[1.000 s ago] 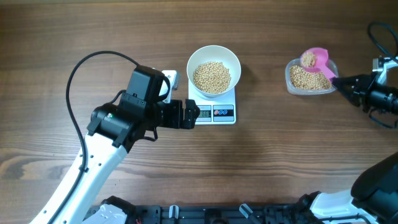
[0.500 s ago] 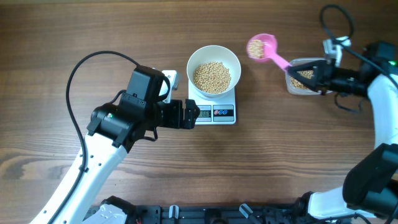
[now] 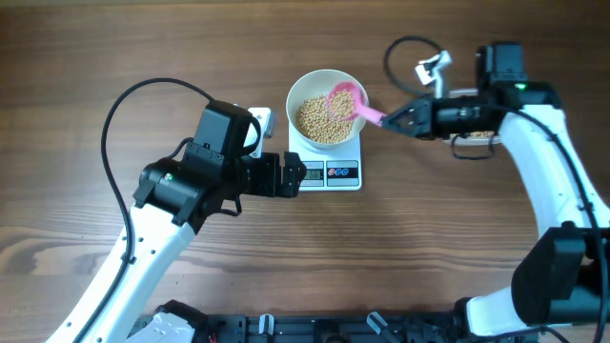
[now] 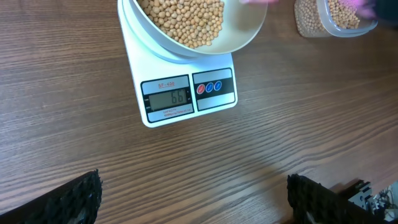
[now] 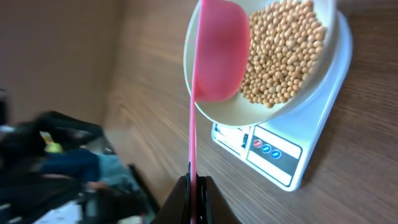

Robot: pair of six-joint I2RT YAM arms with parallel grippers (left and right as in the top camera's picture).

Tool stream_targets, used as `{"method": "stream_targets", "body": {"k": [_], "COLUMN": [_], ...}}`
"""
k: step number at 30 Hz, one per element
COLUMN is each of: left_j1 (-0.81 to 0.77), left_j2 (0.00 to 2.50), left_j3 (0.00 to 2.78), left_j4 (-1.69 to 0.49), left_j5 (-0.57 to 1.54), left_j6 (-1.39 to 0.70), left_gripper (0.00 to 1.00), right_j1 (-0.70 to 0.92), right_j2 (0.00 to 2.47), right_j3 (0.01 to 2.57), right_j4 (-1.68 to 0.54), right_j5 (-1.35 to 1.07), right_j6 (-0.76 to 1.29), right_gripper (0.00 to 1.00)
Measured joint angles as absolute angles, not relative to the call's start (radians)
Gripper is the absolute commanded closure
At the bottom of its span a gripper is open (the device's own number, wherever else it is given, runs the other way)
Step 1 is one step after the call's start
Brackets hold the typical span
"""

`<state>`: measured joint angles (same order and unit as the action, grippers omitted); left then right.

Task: Scoop item into bowl and weigh 150g on scale
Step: 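Tilt the scoop over the bowl to pour soybeans in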

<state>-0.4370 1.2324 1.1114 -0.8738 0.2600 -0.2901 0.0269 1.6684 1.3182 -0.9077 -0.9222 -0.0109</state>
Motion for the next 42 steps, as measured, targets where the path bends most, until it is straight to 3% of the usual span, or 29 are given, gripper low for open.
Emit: {"method": "stream_targets", "body": {"k": [23,42], "left_j1": [-0.437,-0.437], "left_j2": [1.232,1.232], "left_j3": [1.111,1.112], "left_j4": [-0.874,-0.874], "left_j5": [0.26,0.26], "left_j6": [-0.29,-0.29], "left_gripper": [0.0,0.0], "right_j1": [0.38,0.493], "right_j2": [1.588,1.588], "right_j3": [1.318,1.318], "right_j4": [-0.735,-0.693], "right_j5": [-0.197,0.049], "right_j6": [-0.059,-0.237], "right_gripper": [0.96,0.96]}}
